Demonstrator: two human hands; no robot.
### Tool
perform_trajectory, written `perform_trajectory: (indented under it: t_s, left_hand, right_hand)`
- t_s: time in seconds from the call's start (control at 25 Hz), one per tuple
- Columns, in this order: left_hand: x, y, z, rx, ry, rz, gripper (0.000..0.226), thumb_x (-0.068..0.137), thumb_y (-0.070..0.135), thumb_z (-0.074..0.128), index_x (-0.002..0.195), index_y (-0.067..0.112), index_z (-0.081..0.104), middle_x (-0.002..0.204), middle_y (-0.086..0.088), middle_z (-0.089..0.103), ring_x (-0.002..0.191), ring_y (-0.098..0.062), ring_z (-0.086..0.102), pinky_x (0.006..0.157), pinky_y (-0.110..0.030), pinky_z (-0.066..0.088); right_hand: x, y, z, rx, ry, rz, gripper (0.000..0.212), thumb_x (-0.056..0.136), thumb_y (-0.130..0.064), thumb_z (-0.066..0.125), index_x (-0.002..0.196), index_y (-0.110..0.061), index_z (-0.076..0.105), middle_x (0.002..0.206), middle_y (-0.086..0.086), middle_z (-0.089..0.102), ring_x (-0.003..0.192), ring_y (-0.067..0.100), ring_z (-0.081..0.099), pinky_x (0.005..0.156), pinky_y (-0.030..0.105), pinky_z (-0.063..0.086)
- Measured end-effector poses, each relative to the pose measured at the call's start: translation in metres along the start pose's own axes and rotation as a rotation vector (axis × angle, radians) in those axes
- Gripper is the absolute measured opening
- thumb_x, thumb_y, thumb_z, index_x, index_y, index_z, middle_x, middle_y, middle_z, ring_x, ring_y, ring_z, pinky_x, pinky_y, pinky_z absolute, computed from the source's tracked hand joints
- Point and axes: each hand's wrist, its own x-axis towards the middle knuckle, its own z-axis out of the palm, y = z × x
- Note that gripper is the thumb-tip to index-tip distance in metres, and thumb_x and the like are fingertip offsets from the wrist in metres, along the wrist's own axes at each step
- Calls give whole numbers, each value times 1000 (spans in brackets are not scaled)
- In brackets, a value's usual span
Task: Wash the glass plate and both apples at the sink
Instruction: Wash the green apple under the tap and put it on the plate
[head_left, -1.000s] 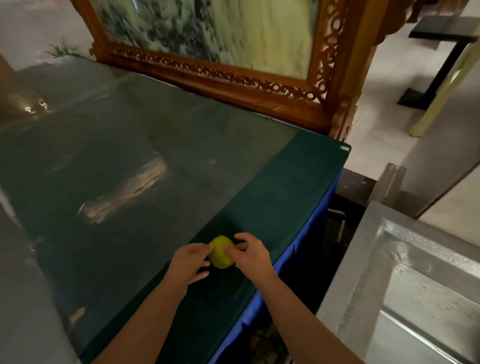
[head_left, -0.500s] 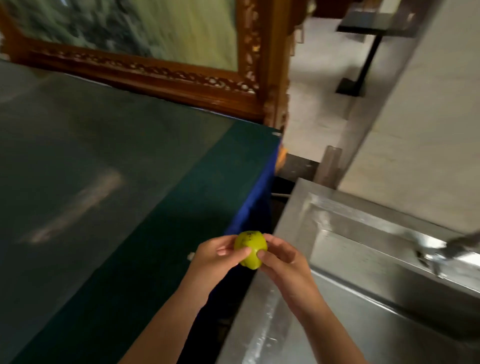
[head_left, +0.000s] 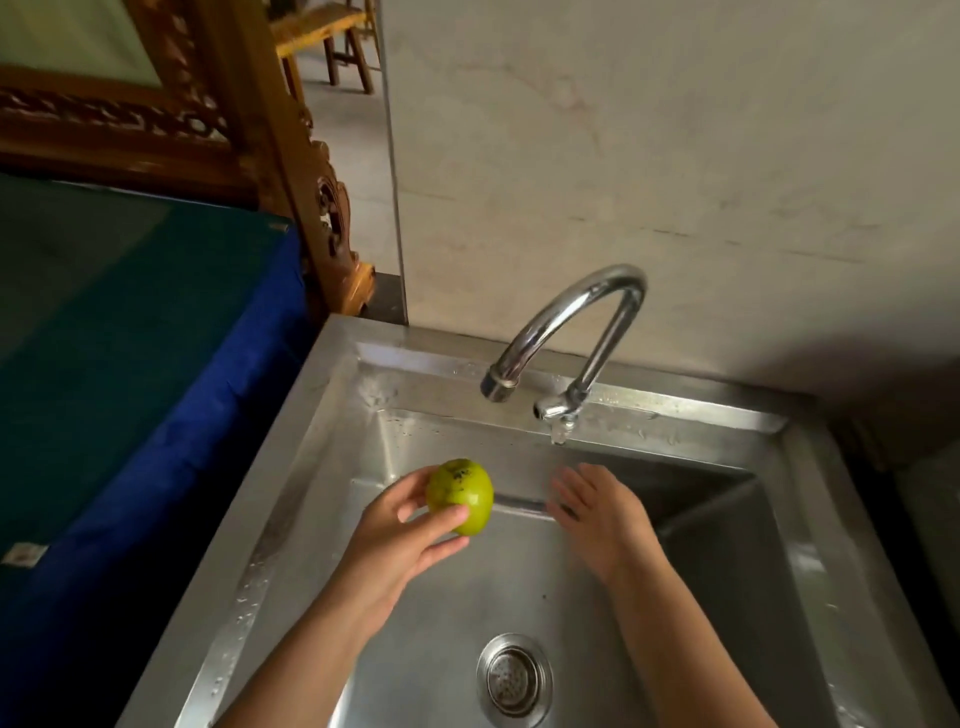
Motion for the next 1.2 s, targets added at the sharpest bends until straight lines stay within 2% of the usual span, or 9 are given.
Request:
perform_trajectory:
  t_s: [0.12,0.28,0.52,0.68,0.8,0.88,0.96,1.08,1.2]
  left_hand:
    - [5,1,3,12,43,54,37,77,-6,64,106,17,62,111,-7,64,86,-13,70,68,-28,59]
    - [7,4,4,51,72,102,39,76,-7,65,101,22,64,103,0,67,85,-11,71,68,-27,59]
    - [9,10,10,121,64,157,46,71,-6,72,105,23,63,105,2,67,93,-14,70,74,-32,59]
    - [10,11,14,111,83,153,54,73,-8,69,120,14,54,118,-4,62,107,-24,65,79,-34,58]
    - [11,15,17,166,94,210,54,72,-5,71,112,28,55,117,5,61,106,-17,64,82,-34,55]
    - [9,18,19,311,82,281,54,71,-2,72,103,37,55,114,11,61,104,-8,62,84,-26,53]
    - [7,20,17,376,25,312,54,71,0,72,103,40,56,114,11,63,103,-3,63,81,-19,53]
    - [5,23,11,190,-36,175,48,73,23,74,116,33,57,121,0,64,105,-12,65,79,-29,58]
    - [8,26,13,39,-17,-230,60,72,58,55,116,17,55,108,-14,68,86,-24,73,58,-34,59]
  right_hand:
    - [15,-16,8,57,-26,120,45,97,-15,33,140,-1,32,150,16,34,136,28,37,111,40,29]
    - [19,-36,25,136,-40,211,48,95,-13,34,141,3,29,144,19,42,132,29,43,107,38,34]
    - [22,-75,40,36,-152,253,48,95,-12,29,140,5,30,148,19,37,134,29,41,103,40,36]
    - [7,-41,28,-245,-205,215,29,93,-29,41,106,-10,59,133,10,57,110,26,57,89,42,45]
    - [-9,-18,33,-473,-314,282,39,83,-47,56,104,-15,65,104,10,70,86,23,68,71,35,55]
    - [-18,-11,43,-510,-381,270,36,79,-47,62,93,-15,69,86,9,72,73,20,70,64,30,58]
    - [-23,-9,47,-475,-426,212,28,82,-37,64,93,-12,68,82,11,70,67,17,68,64,26,59]
    - [-26,-8,45,-427,-495,89,22,83,-15,63,103,-7,65,94,14,67,77,18,67,78,27,58]
    - [-31,-2,38,-625,-478,-190,47,74,1,71,116,-14,57,114,8,64,98,20,66,83,25,55]
